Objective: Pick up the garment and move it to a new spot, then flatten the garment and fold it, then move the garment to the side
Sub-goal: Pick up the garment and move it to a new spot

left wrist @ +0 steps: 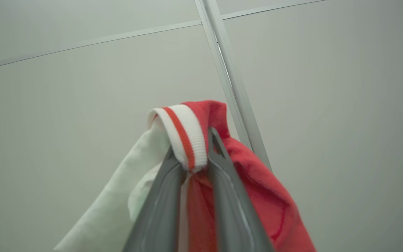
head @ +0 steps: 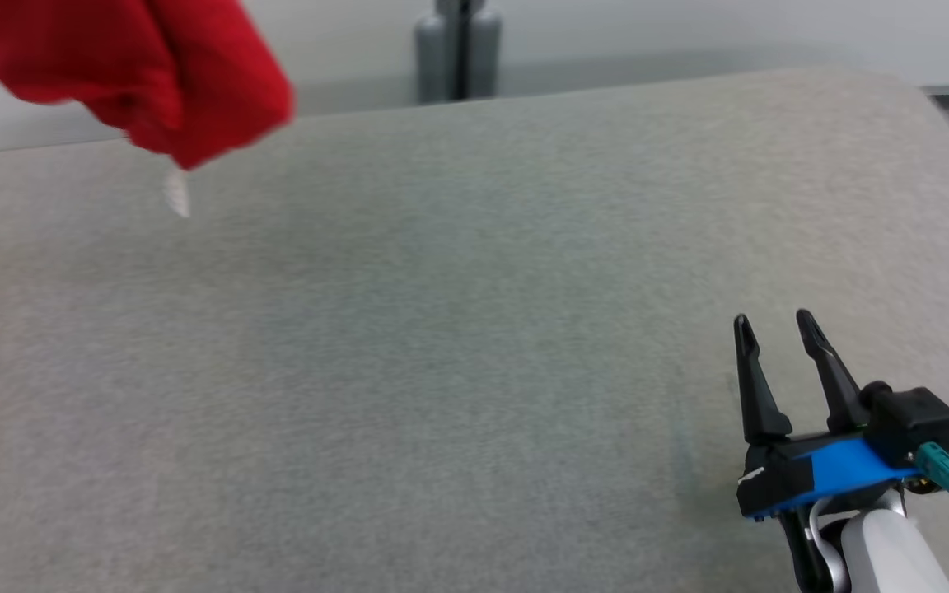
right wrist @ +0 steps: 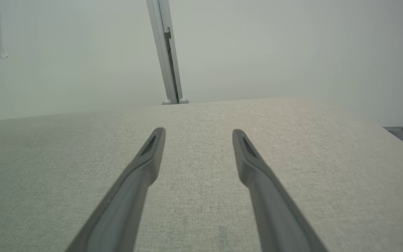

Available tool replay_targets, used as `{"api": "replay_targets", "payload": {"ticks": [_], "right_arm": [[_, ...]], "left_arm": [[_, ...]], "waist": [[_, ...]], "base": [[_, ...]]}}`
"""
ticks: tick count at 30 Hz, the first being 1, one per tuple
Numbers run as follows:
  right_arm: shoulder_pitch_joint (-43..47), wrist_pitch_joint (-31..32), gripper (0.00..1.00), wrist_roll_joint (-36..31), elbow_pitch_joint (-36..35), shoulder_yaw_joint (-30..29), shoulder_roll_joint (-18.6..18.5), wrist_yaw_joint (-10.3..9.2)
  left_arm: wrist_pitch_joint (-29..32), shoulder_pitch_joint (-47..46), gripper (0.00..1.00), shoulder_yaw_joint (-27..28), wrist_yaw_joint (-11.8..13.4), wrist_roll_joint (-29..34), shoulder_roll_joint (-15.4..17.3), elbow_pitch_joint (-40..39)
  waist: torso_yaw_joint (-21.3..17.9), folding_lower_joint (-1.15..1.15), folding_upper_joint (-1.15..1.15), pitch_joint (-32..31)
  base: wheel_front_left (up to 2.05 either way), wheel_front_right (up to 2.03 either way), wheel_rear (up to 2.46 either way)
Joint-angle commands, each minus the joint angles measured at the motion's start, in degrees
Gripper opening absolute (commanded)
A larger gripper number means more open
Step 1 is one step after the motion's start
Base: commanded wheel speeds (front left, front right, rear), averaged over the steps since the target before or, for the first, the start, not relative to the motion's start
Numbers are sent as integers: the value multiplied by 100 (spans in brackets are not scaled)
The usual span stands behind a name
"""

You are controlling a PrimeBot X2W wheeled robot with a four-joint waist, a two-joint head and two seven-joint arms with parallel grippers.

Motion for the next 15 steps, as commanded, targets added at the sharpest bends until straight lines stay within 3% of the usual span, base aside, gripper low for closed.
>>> {"api": "replay_targets", "payload": {"ticks": [1, 9, 15], "right_arm": [[-102, -50, 100, 84, 59, 18, 2, 1], [-269, -148, 100, 398, 318, 286, 1, 2], [-264, -160, 100, 476, 290, 326, 3, 1]], "left_arm": [[111, -123, 0, -102, -30, -21, -89, -107], [218, -351, 0, -665, -123, -135, -578, 113], [-58, 207, 0, -976, -166, -291, -851, 530]], "waist": [[-345, 1, 1, -185], [-1171, 1, 1, -161], [-1343, 1, 1, -177]], "base": [[0, 0, 0], [0, 0, 0], [0, 0, 0]]}}
